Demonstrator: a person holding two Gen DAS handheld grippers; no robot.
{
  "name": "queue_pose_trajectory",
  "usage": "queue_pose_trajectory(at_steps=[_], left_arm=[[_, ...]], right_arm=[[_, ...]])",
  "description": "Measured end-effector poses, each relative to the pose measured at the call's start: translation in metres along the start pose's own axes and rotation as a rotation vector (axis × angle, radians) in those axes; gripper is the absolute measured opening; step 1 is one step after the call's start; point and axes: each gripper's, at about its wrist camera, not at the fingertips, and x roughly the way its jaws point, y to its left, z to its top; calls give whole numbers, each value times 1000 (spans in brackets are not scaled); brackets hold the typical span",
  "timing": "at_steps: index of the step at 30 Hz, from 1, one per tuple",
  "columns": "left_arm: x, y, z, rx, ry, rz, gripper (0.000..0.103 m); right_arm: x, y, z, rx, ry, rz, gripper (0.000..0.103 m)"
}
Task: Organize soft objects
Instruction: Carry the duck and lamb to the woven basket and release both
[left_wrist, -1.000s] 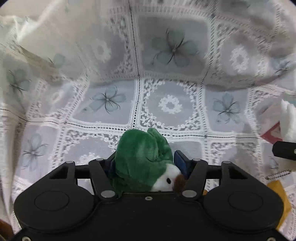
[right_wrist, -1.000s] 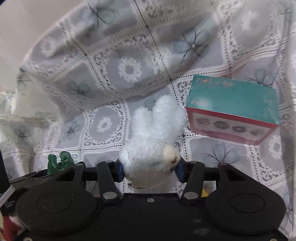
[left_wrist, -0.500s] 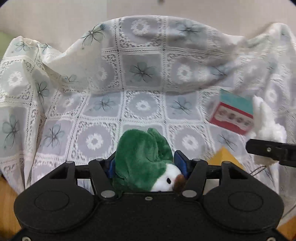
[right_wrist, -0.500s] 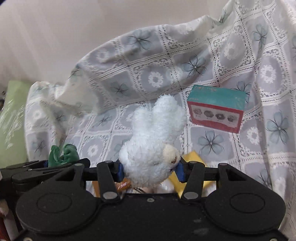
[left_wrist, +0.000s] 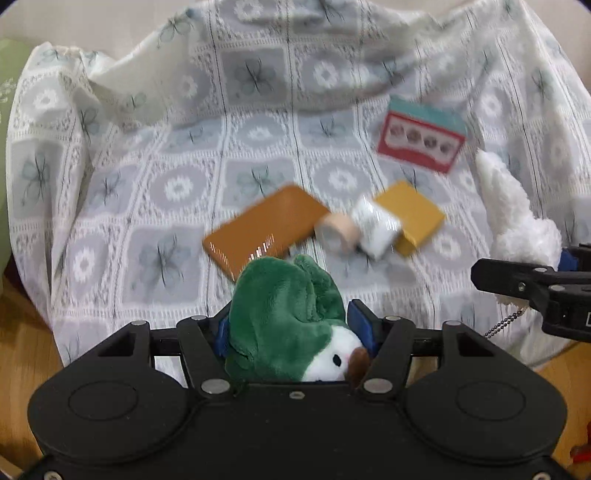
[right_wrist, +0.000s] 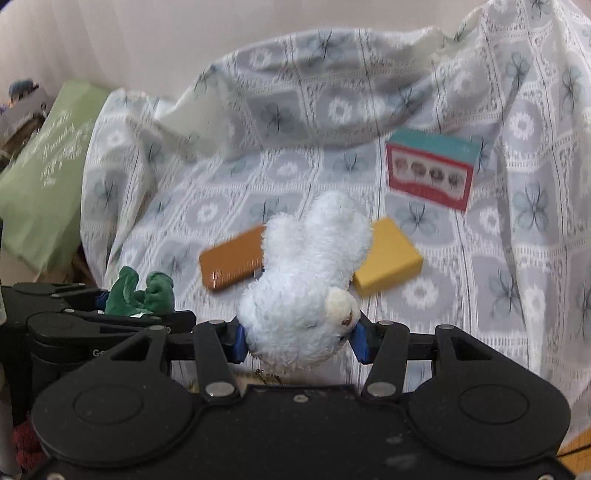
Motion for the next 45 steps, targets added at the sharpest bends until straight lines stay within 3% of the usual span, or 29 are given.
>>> queue_pose_trajectory(at_steps=[10,17,30,45], left_arm=[[16,-5,-54,-24,161,-11,58],[24,-5,-75,-60,230,-2,58],[35,-16,-84,-37,267,54,59],[37,-21,-92,-5,300,34,66]], right_arm=[[-4,-6,-61,31,148,-11,51],[-1,-4,-81,35,223,6,51],[6,5,-87,10,248,12,51],[10,3,-94,18,277,8,52]])
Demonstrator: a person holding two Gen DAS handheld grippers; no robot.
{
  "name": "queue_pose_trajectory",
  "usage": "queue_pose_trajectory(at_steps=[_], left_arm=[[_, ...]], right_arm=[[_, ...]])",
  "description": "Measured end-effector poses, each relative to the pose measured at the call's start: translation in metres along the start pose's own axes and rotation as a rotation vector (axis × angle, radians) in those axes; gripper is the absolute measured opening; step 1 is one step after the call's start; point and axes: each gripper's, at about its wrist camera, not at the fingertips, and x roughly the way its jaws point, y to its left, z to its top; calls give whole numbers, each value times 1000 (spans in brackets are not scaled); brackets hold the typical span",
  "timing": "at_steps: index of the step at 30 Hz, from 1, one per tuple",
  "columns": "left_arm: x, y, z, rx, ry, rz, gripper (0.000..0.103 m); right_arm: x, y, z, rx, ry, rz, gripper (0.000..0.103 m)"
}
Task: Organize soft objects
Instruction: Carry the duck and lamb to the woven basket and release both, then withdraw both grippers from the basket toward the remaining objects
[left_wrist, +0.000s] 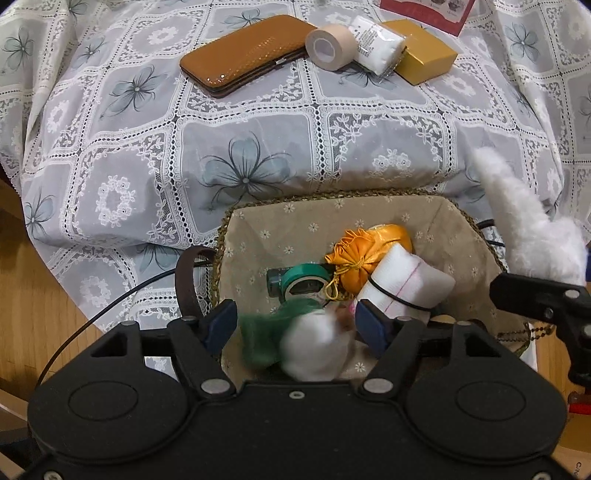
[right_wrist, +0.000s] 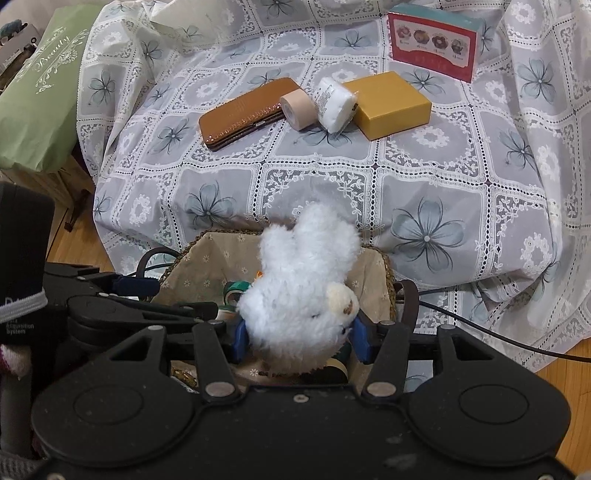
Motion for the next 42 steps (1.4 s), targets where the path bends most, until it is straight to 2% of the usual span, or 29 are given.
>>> queue_pose_trajectory(at_steps=[14,42], left_arm=[[-2,0,-2,1,-4,8,67],[-6,1,8,-5,-29,26,67]], right_arm=[[-5,1,-1,-11,-17,15,60],[3,-5,10,30,-32,-3,61]])
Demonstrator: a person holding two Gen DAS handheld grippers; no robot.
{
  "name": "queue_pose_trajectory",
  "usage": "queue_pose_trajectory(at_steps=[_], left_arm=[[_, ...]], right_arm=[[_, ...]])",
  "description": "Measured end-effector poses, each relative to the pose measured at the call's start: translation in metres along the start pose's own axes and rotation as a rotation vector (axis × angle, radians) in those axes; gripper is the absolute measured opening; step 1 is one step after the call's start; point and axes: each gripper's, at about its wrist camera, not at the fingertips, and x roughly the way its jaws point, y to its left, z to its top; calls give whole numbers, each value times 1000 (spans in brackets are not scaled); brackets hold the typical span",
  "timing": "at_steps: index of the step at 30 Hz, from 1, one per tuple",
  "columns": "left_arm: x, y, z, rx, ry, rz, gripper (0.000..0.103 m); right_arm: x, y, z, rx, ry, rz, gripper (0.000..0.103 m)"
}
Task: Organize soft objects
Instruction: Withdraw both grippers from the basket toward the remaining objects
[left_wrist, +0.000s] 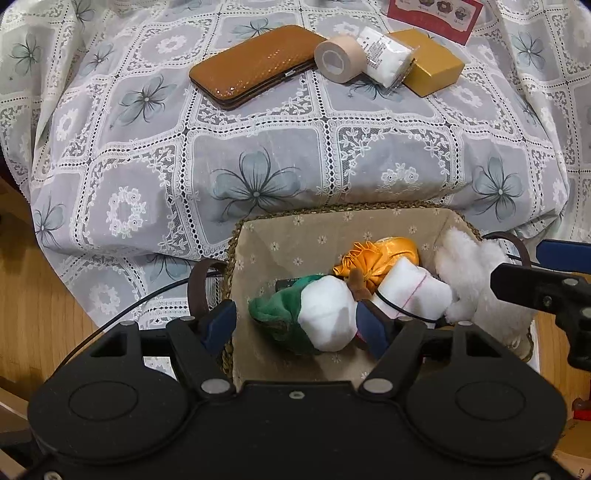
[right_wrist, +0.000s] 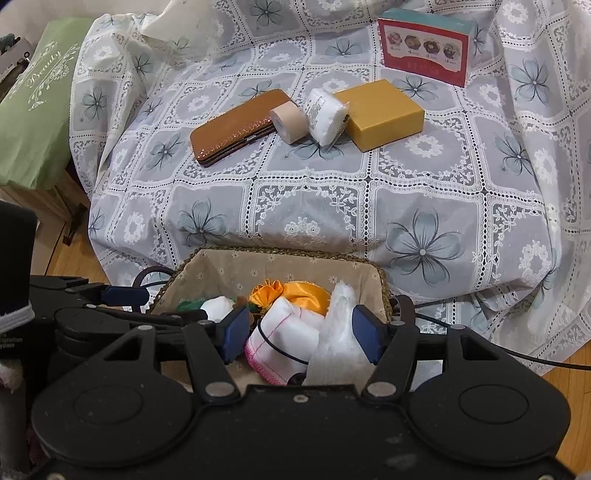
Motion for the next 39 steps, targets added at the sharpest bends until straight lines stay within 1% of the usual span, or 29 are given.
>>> queue_pose_trajectory(at_steps=[12,13,15,16,20,24,30,39], left_arm=[[2,2,14,-15,-21,26,68],[2,3,15,-16,-24,30,68],[3,3,17,-21,-28,38,76],[3,4,17,-24,-30,41,76],[6,5,20,-28,-30,48,76],[9,8,23,-34,-27,52,76],[14,18,32,-59,-29,63,76],[25,34,66,-118,-70,98,77]], right_arm=[[6,-1,9,4,-5,0,61],[7,-1,10,6,-5,-1,61],[9,-1,11,8,-3,-3,62],[10,-1,12,11,-2,-5,62],[14,-2,16,19,1,-11,62],[17,-1,22,0,-22,-33,62],[22,-4,47,-16,-95,-78,64],[37,-8,100,-23,-179,-67,64]])
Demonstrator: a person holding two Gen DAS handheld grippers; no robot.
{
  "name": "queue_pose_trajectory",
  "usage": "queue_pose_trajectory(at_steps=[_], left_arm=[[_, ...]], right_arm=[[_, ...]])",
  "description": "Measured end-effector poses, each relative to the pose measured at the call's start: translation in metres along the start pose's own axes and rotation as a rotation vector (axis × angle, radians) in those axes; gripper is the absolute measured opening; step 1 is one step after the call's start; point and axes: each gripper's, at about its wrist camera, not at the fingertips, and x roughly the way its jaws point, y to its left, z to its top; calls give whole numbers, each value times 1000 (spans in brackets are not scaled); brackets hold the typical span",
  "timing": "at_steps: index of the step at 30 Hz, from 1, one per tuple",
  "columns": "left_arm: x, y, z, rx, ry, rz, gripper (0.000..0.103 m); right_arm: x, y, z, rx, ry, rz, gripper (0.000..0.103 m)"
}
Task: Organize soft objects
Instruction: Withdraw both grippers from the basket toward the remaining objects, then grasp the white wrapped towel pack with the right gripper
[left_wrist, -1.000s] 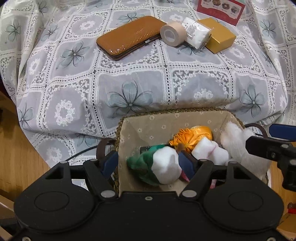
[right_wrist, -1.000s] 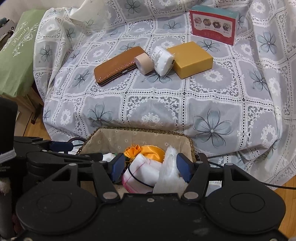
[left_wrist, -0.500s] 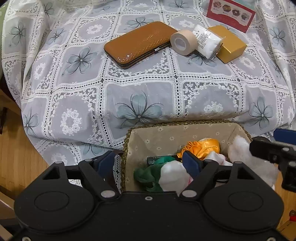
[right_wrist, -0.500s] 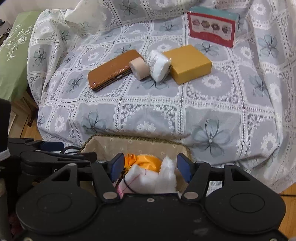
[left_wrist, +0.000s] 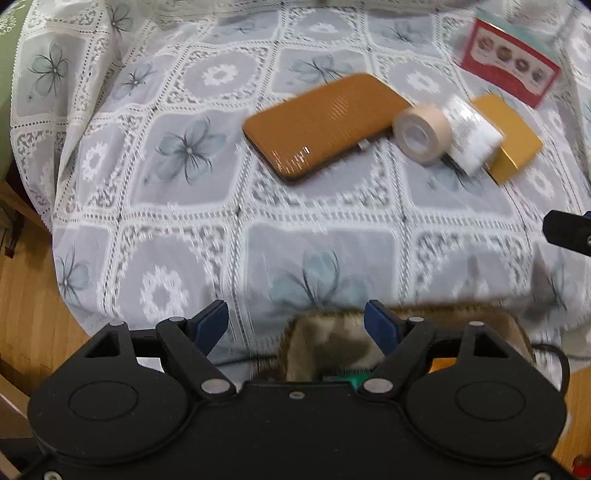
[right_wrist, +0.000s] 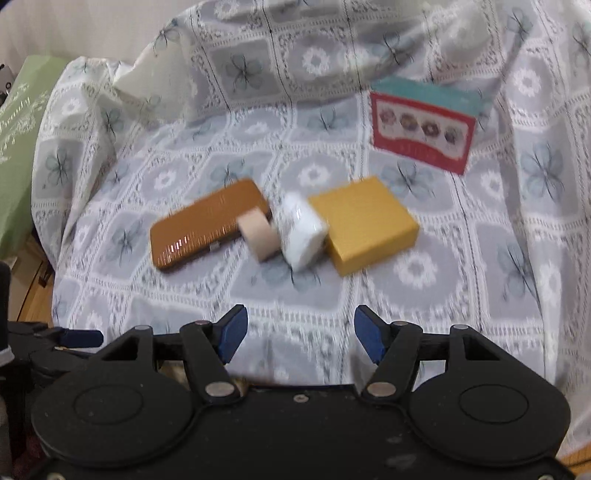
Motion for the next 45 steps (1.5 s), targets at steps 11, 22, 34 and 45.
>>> queue_pose_trajectory(at_steps=[11,22,34,45], left_arm=[[31,19,37,-80,-19,57,79],[35,27,35,-121,-16,47,85],[16,54,18,-174,-35,109,85],[19,49,11,-180,-24,80,85]], right_arm=[[40,16,41,-76,-73,18,64],[54,41,55,-122,-117,129,65],[88,62,53,-99,1,216,65],[92,46,62,-72,-30,93,67]])
